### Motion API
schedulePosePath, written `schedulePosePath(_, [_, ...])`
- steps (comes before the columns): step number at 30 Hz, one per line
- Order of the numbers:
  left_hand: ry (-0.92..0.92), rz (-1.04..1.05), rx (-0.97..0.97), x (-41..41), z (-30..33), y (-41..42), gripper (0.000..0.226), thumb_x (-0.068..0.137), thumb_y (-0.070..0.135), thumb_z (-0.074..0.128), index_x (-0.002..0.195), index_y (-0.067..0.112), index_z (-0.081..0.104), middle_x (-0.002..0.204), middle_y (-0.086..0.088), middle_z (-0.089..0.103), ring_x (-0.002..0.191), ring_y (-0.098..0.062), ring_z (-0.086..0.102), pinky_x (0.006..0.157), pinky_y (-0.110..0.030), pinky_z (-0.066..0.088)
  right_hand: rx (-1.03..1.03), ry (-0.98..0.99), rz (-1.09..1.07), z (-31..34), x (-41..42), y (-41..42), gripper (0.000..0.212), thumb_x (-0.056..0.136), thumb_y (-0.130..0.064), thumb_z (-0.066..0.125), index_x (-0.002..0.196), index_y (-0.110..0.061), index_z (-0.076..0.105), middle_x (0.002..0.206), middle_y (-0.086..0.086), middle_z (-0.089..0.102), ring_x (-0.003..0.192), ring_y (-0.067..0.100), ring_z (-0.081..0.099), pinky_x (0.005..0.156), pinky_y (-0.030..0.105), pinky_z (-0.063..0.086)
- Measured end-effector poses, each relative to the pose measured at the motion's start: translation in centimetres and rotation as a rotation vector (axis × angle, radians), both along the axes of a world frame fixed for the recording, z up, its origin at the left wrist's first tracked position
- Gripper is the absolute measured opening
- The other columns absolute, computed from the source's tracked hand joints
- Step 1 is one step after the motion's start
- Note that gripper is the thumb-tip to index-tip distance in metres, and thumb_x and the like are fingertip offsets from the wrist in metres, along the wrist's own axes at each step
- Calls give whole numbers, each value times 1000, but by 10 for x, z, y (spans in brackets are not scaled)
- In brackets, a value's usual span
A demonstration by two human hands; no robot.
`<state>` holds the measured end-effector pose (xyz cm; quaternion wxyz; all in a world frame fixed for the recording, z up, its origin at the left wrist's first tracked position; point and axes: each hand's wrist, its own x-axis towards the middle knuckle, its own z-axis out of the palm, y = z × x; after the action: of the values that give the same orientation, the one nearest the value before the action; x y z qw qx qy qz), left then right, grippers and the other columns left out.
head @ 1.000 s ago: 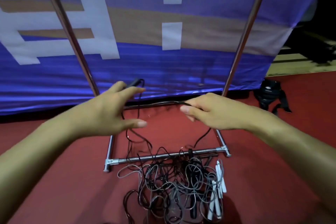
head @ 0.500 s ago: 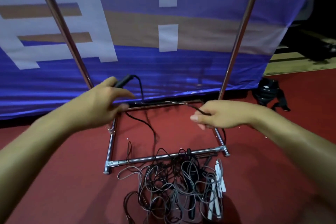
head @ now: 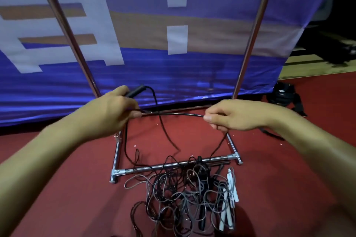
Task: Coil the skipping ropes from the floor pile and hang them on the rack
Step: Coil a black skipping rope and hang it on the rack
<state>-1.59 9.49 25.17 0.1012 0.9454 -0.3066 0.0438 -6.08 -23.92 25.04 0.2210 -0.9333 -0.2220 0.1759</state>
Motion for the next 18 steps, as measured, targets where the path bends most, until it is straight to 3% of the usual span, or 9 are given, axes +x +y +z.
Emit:
schedulePosePath(2, [76, -54, -70, -10, 0, -9, 73, 79, 75, 47, 133, 28, 60, 108, 5, 40, 80, -9, 56, 82, -36, 47, 112, -68, 40, 6, -6, 12, 35, 108, -39, 46, 80, -25, 59, 67, -3, 61, 63, 10, 59, 72, 31, 51])
schedulePosePath(3, [125, -105, -102, -18, 0, -20, 72, 82, 77, 50, 139, 34, 54, 110, 8, 40, 88, -6, 57, 86, -31, 46, 149, -110, 58, 9, -10, 22, 33, 108, -40, 46, 81, -26, 60, 66, -4, 61, 63, 10, 60, 71, 28, 50])
schedulePosePath(5, [166, -223, -124, -35, -1, -45, 50, 89, 67, 53, 129, 37, 60, 105, 12, 41, 90, -3, 55, 83, -23, 42, 182, -207, 63, 14, -14, 37, 32, 106, -44, 48, 81, -29, 62, 65, -4, 63, 60, 9, 59, 65, 25, 48])
schedulePosePath(7, [120, -283, -104, -38, -1, -56, 31, 96, 52, 50, 104, 28, 69, 95, 10, 39, 79, -4, 51, 74, -26, 38, 183, -244, 39, 15, -15, 41, 33, 104, -48, 50, 79, -29, 63, 65, -2, 65, 57, 9, 59, 62, 25, 46])
schedulePosePath(10, [-29, -206, -38, -21, 3, -37, 32, 94, 48, 48, 90, 25, 70, 91, 8, 38, 74, -16, 54, 70, -38, 48, 22, -144, 5, 9, -7, 22, 41, 101, -54, 51, 74, -25, 60, 64, -3, 68, 55, 4, 57, 62, 21, 45])
schedulePosePath(13, [-29, -41, 17, -2, 5, -3, 42, 88, 56, 57, 111, 26, 74, 100, 3, 41, 76, -21, 55, 75, -42, 52, -10, -4, -31, 2, -3, 2, 45, 105, -53, 45, 76, -22, 60, 66, 0, 69, 56, 9, 56, 69, 33, 52])
schedulePosePath(15, [61, -51, -43, -6, 5, -2, 71, 77, 69, 57, 140, 36, 58, 107, 7, 40, 82, -12, 55, 84, -36, 49, 112, -34, -13, 3, -4, 5, 44, 106, -51, 42, 78, -23, 60, 64, -1, 64, 58, 13, 56, 69, 39, 54])
schedulePosePath(16, [119, -75, -80, -12, 5, -10, 78, 75, 74, 57, 147, 44, 48, 109, 12, 39, 87, -6, 56, 87, -28, 47, 164, -52, 7, 6, -7, 12, 43, 107, -50, 42, 78, -23, 60, 63, -3, 62, 57, 10, 55, 66, 34, 52])
schedulePosePath(18, [206, -173, -135, -28, -1, -36, 63, 83, 71, 55, 142, 50, 49, 107, 16, 38, 89, 1, 56, 85, -11, 40, 216, -90, 46, 9, -14, 31, 41, 108, -46, 44, 78, -23, 61, 61, -6, 61, 56, 4, 55, 62, 22, 45])
